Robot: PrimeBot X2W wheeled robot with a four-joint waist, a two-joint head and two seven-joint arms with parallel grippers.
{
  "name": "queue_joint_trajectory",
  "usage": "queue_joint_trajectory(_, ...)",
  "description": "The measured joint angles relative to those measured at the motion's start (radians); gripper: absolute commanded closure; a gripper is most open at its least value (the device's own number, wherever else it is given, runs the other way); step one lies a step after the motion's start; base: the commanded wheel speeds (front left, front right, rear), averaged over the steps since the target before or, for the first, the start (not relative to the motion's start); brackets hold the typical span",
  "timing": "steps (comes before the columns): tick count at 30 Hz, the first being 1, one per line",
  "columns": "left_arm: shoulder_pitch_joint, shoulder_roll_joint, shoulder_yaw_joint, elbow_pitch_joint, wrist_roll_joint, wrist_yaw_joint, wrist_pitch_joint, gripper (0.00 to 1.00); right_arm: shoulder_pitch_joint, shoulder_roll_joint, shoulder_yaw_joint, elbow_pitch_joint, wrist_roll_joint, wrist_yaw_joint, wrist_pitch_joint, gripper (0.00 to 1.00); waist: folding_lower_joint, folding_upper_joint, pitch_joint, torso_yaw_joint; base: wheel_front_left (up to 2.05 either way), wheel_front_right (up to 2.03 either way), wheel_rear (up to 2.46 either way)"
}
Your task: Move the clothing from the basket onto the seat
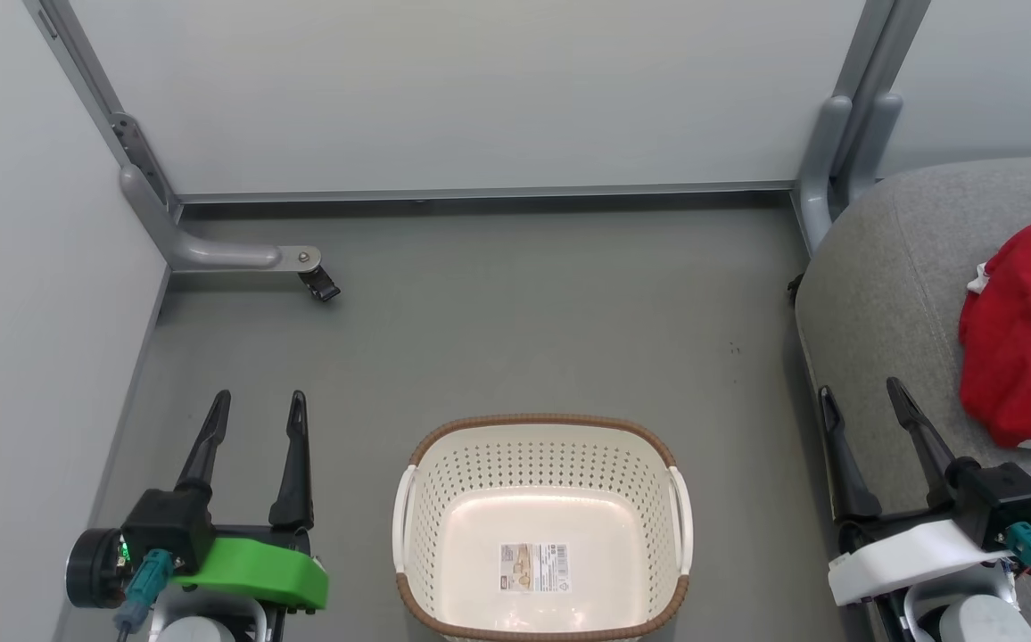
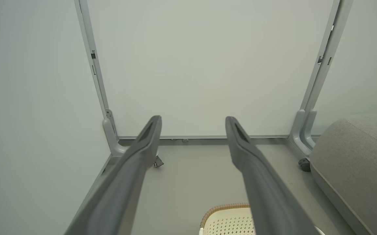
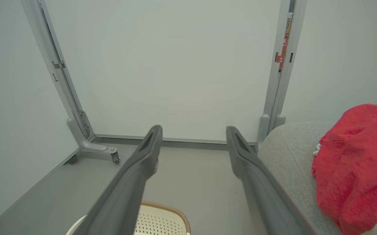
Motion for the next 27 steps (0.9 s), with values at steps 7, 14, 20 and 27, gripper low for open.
queue_joint_trajectory(7,0.007,-0.008,-0.002,0.011,0.007,-0.01,0.0,0.0,0.008,0.0,-0.011,0.005,0.009,0.0,0.0,0.0,0.0,0.0,-0.01,0.002,0.0,0.0,0.0)
queue_joint_trajectory(14,0.009,-0.012,0.003,0.019,0.023,-0.017,0.0,0.0,0.009,0.0,-0.013,0.01,0.009,0.0,0.0,0.0,0.0,0.0,-0.012,0.001,0.0,0.0,0.0)
queue_joint_trajectory(20,0.01,-0.014,0.008,0.022,0.031,-0.019,0.0,0.0,0.009,0.0,-0.014,0.012,0.009,0.0,0.0,0.0,0.0,0.0,-0.01,-0.002,0.0,0.0,0.0)
queue_joint_trajectory(27,0.017,-0.017,0.006,0.051,0.031,-0.022,0.0,1.0,0.017,0.007,-0.013,0.04,0.009,0.0,0.0,1.0,0.0,0.0,-0.004,-0.003,0.0,0.0,0.0)
